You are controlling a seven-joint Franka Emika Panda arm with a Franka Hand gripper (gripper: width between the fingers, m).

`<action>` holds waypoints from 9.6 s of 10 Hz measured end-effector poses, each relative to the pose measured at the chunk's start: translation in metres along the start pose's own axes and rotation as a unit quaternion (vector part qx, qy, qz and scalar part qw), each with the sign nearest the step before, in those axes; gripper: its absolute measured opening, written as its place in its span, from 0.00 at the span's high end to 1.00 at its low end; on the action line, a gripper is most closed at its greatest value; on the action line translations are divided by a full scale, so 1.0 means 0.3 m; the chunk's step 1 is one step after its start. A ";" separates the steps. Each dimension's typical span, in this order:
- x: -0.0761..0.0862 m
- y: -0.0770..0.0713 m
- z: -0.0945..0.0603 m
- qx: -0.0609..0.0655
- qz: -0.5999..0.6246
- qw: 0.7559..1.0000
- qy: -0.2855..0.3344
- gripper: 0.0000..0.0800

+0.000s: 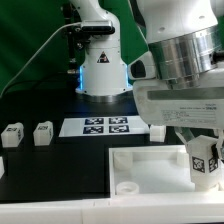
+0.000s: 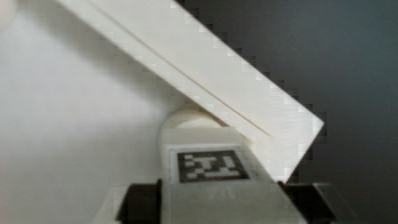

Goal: Assemble one leg

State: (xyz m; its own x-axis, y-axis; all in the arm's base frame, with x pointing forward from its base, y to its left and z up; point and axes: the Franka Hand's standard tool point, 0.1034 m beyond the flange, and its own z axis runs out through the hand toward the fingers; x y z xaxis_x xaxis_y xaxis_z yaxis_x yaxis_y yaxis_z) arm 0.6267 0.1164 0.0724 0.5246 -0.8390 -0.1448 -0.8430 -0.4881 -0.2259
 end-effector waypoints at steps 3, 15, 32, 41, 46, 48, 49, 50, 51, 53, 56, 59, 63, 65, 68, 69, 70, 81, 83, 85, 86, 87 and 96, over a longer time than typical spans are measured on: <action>-0.013 -0.001 0.010 0.021 0.177 0.984 -0.009 0.62; -0.067 -0.003 0.021 -0.035 -0.277 0.960 0.014 0.19; 0.031 -0.019 0.009 -0.020 -0.292 0.955 0.052 0.62; 0.032 0.003 0.013 0.023 0.194 0.981 -0.008 0.61; 0.009 0.010 0.021 0.016 0.229 0.973 -0.014 0.41; -0.016 0.019 0.006 -0.017 0.033 0.999 -0.005 0.23; -0.029 0.026 0.012 -0.032 -0.052 0.998 -0.002 0.20; -0.066 0.029 0.023 -0.060 -0.134 0.989 0.005 0.19; -0.070 0.025 0.024 -0.061 -0.201 0.978 0.003 0.19; -0.059 0.026 0.022 -0.063 -0.317 0.946 0.002 0.19; -0.058 -0.031 0.000 -0.079 -0.518 0.851 0.027 0.19; -0.053 -0.034 -0.001 -0.076 -0.509 0.857 0.030 0.34; -0.031 -0.026 -0.005 -0.072 -0.383 0.920 0.041 0.61; -0.028 -0.024 -0.005 -0.068 -0.324 0.943 0.044 0.61; -0.012 -0.022 -0.005 -0.048 -0.167 0.984 0.039 0.61; -0.005 -0.023 -0.006 -0.039 -0.105 0.993 0.031 0.61; -0.003 -0.019 -0.006 -0.032 -0.031 0.999 0.025 0.61; -0.026 -0.024 0.009 0.003 0.392 0.920 -0.008 0.53; -0.035 -0.018 0.011 -0.005 0.368 0.930 -0.009 0.34; -0.049 -0.003 0.011 -0.021 0.255 0.967 -0.013 0.19; -0.047 -0.004 0.003 -0.023 0.191 0.981 -0.011 0.19; -0.048 -0.005 -0.001 -0.027 0.140 0.990 -0.007 0.19; -0.039 -0.036 0.009 -0.064 -0.329 0.942 0.027 0.19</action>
Offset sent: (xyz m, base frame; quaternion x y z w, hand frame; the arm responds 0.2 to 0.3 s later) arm 0.0017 0.0044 -0.0031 0.0240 -0.0169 0.2995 0.9536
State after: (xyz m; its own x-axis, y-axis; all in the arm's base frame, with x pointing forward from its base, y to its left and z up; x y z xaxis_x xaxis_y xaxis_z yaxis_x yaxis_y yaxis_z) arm 0.6302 0.1321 0.0738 0.9348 -0.3532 0.0359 -0.3459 -0.9289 -0.1322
